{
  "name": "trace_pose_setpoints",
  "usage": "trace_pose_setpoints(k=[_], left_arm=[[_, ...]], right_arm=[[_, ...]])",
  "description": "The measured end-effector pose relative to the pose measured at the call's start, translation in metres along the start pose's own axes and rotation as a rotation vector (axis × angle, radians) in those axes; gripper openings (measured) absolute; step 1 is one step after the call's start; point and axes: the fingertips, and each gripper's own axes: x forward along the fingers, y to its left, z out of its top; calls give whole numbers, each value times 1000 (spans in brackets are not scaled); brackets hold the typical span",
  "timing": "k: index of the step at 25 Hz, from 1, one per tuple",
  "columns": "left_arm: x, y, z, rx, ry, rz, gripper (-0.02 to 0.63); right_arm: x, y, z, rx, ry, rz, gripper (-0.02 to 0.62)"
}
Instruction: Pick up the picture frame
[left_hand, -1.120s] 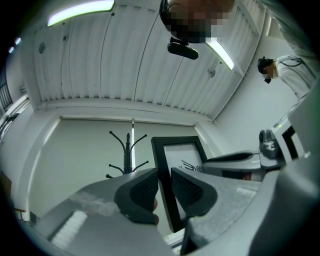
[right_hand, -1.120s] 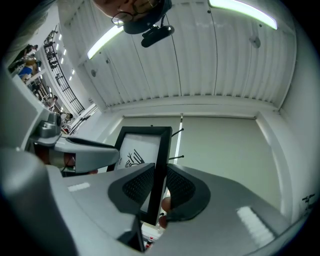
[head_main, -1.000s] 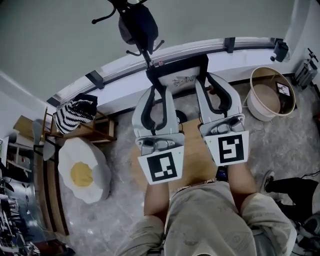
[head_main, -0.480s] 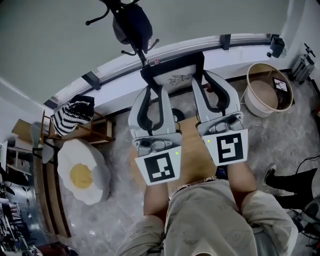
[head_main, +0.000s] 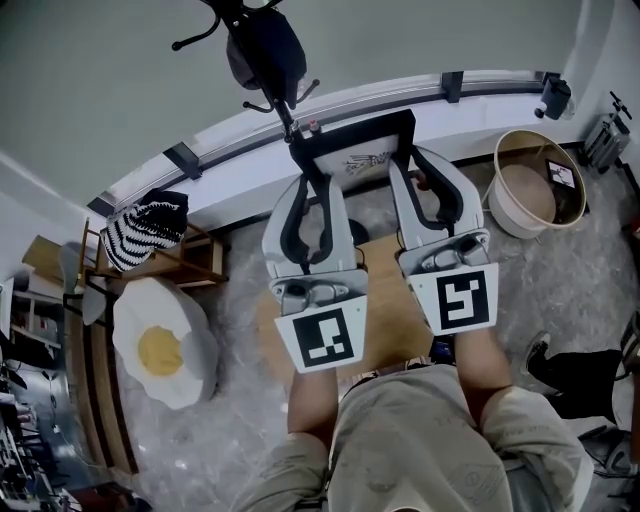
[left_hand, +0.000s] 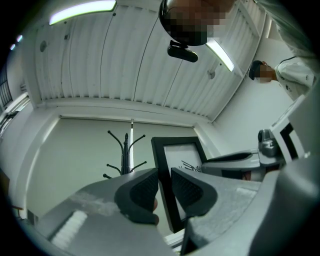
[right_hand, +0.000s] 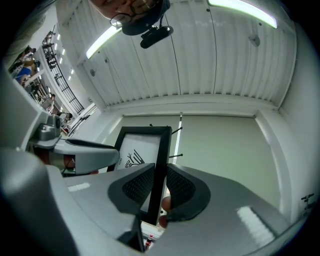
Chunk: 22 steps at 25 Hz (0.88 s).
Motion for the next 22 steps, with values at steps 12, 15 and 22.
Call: trace_pose_setpoints(k=[12, 15, 22], left_arm=[[2, -7, -5, -11, 12, -12, 92], [3, -11, -7, -13, 18, -18, 92], [6, -16, -6, -19, 15, -22, 92]], right_arm=[[-3, -6, -7, 0, 21, -2, 75], [-5, -8, -10, -2, 32, -6, 75], [-7, -14, -10, 0, 32, -10, 75]])
